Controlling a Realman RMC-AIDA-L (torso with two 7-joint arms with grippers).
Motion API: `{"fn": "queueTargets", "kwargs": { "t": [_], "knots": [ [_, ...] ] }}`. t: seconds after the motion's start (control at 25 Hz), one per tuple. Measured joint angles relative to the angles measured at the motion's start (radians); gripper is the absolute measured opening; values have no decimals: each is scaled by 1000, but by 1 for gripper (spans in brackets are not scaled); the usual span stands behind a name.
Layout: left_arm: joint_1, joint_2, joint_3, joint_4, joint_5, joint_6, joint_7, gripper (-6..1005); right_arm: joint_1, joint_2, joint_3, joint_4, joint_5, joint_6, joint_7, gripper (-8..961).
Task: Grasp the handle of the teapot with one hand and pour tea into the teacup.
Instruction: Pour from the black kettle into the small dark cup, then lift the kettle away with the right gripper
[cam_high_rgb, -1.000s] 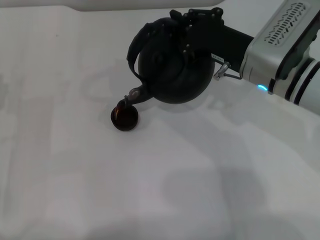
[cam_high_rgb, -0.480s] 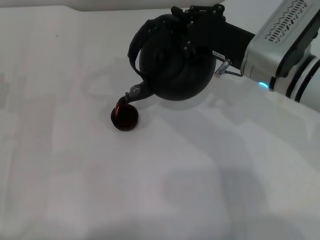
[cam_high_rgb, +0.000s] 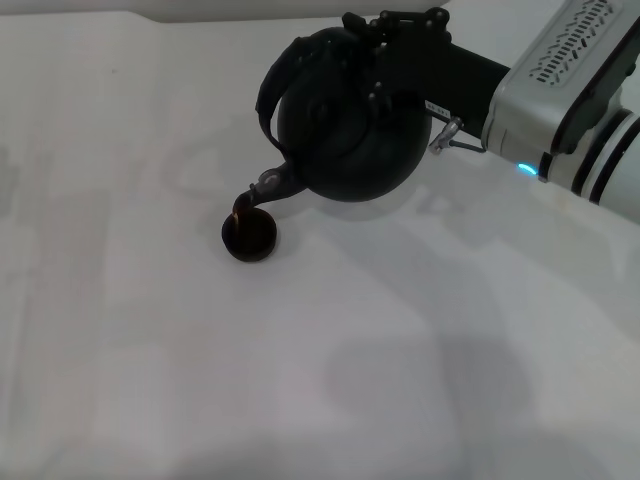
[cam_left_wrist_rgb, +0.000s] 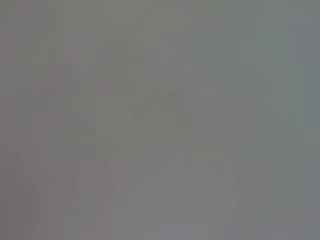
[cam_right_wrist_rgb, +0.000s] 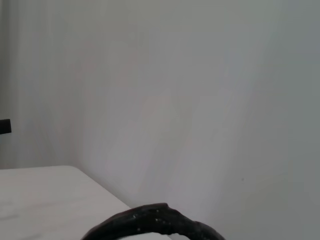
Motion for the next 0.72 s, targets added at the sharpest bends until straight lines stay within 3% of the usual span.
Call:
{"fn": "queueTargets", "kwargs": {
  "t": [0.72],
  "knots": [
    [-2,1,0,0,0,0,0,878,1,-2,2,-3,-1,0,-27,190]
  ]
}}
